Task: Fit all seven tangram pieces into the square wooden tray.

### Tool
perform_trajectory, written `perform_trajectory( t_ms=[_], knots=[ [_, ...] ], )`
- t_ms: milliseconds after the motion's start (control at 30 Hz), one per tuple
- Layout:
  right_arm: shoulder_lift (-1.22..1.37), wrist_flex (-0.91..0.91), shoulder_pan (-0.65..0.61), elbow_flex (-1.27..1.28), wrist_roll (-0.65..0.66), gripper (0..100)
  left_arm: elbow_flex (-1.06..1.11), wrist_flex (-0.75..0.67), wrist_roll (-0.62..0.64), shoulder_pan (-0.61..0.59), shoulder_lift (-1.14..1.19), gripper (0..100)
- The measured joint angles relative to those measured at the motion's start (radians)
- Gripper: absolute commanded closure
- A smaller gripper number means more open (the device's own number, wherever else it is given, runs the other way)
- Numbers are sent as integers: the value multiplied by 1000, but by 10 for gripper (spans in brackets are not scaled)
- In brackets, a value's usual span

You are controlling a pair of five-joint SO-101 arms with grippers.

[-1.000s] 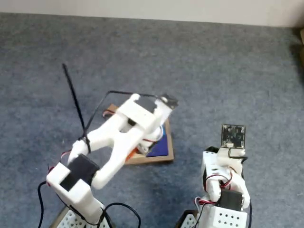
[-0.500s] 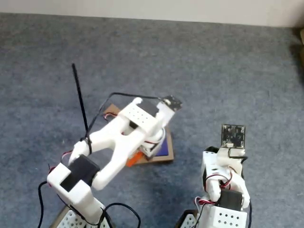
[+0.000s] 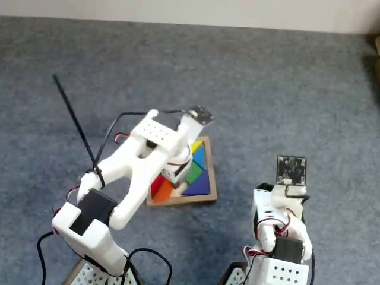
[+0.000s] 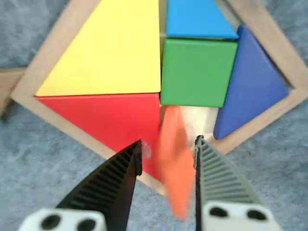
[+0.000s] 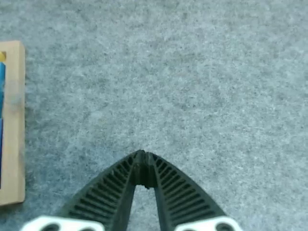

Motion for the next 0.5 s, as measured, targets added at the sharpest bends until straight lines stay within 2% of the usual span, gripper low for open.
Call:
perform_trajectory(
  t_ms=[300, 500],
  knots=[
    [0, 0, 0, 0, 0, 993, -135, 138, -9, 3, 0, 815],
    [0, 0, 0, 0, 0, 993, -137, 169, -61, -63, 0, 816]
  ],
)
